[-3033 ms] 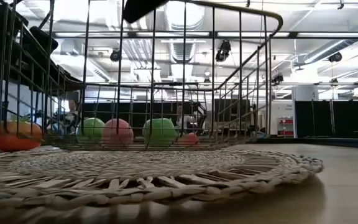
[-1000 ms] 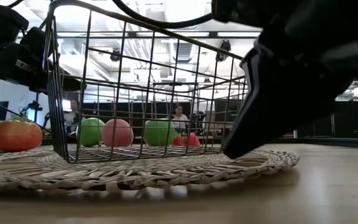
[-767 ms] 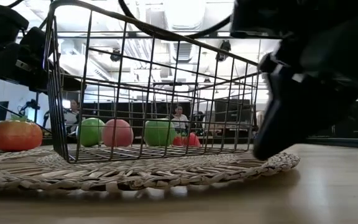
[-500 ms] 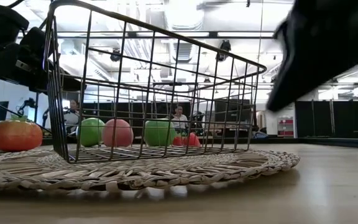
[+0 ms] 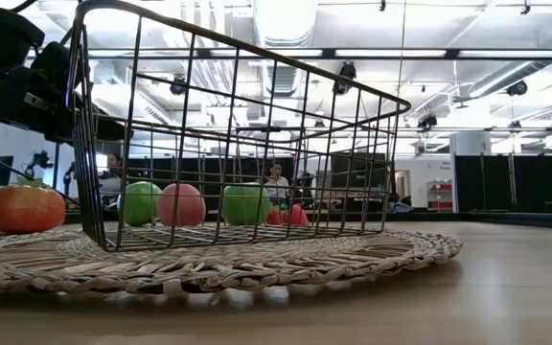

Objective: Build produce basket
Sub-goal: Put the mango into the gold wire basket

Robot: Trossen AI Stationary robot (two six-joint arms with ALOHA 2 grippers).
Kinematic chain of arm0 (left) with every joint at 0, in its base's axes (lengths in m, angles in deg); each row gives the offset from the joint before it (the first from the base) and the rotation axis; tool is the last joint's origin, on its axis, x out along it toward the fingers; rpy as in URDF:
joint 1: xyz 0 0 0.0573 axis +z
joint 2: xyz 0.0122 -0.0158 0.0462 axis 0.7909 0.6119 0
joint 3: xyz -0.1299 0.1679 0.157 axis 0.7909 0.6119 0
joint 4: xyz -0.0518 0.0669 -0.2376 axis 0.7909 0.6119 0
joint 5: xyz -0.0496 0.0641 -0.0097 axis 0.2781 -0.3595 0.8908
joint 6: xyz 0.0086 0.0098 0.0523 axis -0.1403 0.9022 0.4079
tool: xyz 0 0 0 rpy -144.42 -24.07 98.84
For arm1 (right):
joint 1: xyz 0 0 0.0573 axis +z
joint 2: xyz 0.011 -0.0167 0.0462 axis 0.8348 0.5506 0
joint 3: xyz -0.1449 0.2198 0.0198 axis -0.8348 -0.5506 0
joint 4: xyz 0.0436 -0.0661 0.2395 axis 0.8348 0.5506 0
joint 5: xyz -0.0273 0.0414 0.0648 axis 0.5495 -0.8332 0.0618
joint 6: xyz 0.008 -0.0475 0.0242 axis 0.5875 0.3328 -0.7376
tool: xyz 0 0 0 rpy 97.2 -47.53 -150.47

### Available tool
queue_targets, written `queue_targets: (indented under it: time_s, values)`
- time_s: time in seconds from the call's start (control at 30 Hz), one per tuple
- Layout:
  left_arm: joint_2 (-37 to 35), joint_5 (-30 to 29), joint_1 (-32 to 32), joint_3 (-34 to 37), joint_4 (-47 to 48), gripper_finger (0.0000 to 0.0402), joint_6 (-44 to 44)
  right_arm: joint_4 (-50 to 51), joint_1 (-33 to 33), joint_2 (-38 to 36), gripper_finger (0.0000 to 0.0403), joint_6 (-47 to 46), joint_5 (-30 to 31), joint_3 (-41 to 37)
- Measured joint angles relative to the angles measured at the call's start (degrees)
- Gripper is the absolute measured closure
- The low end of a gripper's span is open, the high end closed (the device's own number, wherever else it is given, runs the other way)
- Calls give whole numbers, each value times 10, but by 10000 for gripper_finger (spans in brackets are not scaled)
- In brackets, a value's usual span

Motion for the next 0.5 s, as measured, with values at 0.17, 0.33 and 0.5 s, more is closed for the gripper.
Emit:
queue_targets:
  time_s: [0.17,0.33,0.5]
  values:
    - [0,0,0,0,0,398,0,16,25,-2,366,-113,-102,0]
    - [0,0,0,0,0,398,0,2,37,-2,285,-169,-164,0]
    - [0,0,0,0,0,398,0,1,40,-2,187,-172,-164,-1]
